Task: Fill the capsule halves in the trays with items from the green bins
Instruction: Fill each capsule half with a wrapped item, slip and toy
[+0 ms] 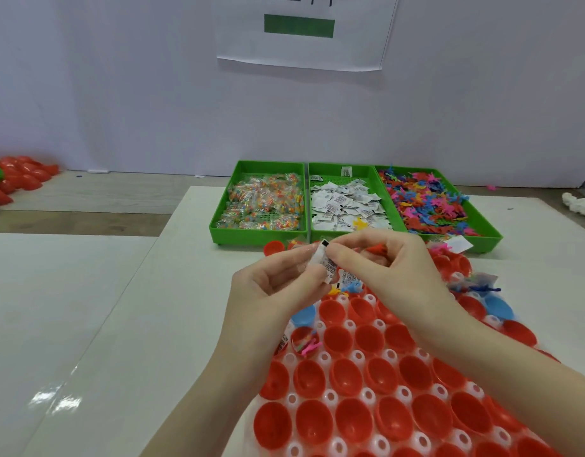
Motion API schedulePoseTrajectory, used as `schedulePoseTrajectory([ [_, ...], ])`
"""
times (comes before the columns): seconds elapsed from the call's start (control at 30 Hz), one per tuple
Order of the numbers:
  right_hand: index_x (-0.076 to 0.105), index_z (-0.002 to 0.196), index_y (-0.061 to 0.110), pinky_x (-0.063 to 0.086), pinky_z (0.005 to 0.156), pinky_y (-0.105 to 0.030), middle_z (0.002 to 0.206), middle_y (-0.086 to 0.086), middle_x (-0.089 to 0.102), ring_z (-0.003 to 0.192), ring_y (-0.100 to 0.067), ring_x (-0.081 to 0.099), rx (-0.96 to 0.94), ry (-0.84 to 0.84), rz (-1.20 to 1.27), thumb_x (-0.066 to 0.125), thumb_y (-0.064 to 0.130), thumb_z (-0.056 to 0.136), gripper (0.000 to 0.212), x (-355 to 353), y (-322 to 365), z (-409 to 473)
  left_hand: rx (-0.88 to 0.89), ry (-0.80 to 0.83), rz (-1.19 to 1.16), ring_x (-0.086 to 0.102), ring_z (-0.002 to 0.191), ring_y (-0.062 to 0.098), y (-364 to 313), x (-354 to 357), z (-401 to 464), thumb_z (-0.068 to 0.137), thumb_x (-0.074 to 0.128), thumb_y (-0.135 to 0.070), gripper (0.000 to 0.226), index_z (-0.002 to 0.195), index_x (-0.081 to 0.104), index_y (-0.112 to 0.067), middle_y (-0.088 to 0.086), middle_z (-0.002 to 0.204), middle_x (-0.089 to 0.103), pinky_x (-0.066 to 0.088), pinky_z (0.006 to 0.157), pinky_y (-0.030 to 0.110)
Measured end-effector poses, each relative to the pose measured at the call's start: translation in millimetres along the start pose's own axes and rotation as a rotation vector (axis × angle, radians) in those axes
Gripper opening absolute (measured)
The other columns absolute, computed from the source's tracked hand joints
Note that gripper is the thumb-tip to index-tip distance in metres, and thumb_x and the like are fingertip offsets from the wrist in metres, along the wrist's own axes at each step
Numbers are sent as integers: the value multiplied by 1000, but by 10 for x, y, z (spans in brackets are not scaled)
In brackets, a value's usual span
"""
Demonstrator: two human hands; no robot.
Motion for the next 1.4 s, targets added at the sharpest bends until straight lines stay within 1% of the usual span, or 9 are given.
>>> schedulePoseTrajectory([
  [0.13, 59, 121, 17, 47, 69, -15, 40, 12, 49, 47, -1, 51, 114, 286, -65, 45, 21, 95, 29, 169, -189, -22, -8, 14, -4, 71, 80, 23, 9, 15, -7, 72, 66, -11, 17, 87, 73, -12, 10, 82, 74, 55, 66, 19],
  [0.27, 49, 131, 3, 40, 71, -27, 65, 4, 50, 61, -9, 47, 77, 330, -122, 41, 23, 98, 39, 94, -167, -116, -10, 69, 9, 72, 75, 19, -8, 94, -29, 77, 64, -4, 17, 81, 75, -15, 9, 80, 74, 53, 62, 17],
  [0.37, 57, 116, 31, 45, 72, -12, 73, 15, 56, 65, 4, 53, -114, 179, -54, 58, 18, 88, 31, -55, 160, -112, -2, 103, 45, 71, 73, 16, -27, 137, -51, 69, 66, -15, 18, 85, 75, -14, 7, 79, 74, 53, 61, 17],
  [0.5, 70, 88, 28, 52, 65, -12, 74, 5, 73, 65, -4, 67, -146, 18, 57, 70, 20, 56, 33, -247, 218, -137, 10, 102, 86, 72, 72, 18, -36, 137, -56, 66, 68, -17, 22, 87, 74, -13, 5, 78, 74, 53, 60, 17],
  [0.7, 71, 81, 23, 49, 61, -9, 75, 10, 73, 64, -1, 66, -114, 116, -19, 62, 0, 78, 24, -149, 242, -163, 29, 121, 116, 71, 70, 16, -42, 143, -58, 76, 67, -5, 17, 91, 73, -9, 4, 76, 74, 53, 59, 16],
  [0.87, 73, 83, 20, 48, 74, -42, 88, -21, 66, 86, -41, 56, -62, 97, -60, 66, 7, 76, 17, -142, 191, -135, 72, 204, 113, 72, 72, 16, -96, 213, -88, 66, 65, -15, 22, 87, 73, -16, 3, 78, 74, 54, 62, 18],
  [1.1, 72, 79, 25, 51, 70, -33, 81, -15, 71, 73, -30, 62, 32, 167, -131, 67, -1, 78, 26, -88, 60, -85, 71, 268, 256, 70, 76, 4, -76, 243, -89, 81, 56, 10, 38, 96, 66, -24, -14, 77, 72, 52, 64, 12],
  [1.23, 71, 75, 29, 42, 56, -20, 63, -5, 64, 59, -14, 50, 46, 213, -260, 70, 2, 77, 27, -43, -33, -101, 30, 278, 358, 66, 87, -2, -4, 235, -73, 86, 53, 5, 43, 107, 54, -33, -21, 80, 70, 53, 71, 13],
  [1.4, 75, 76, 17, 42, 61, -12, 63, 11, 61, 62, -1, 54, -27, 222, -537, 71, 4, 76, 14, 12, -93, -149, -40, 326, 556, 57, 100, -12, 98, 183, -97, 91, 49, 1, 50, 119, 43, -40, -18, 96, 68, 46, 93, 16],
])
Point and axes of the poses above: each hand's wrist, its own z-axis towards the middle knuckle, its own x-axis out of the palm, y = z × x, the point moved 9 cm from there along z, towards the middle knuckle
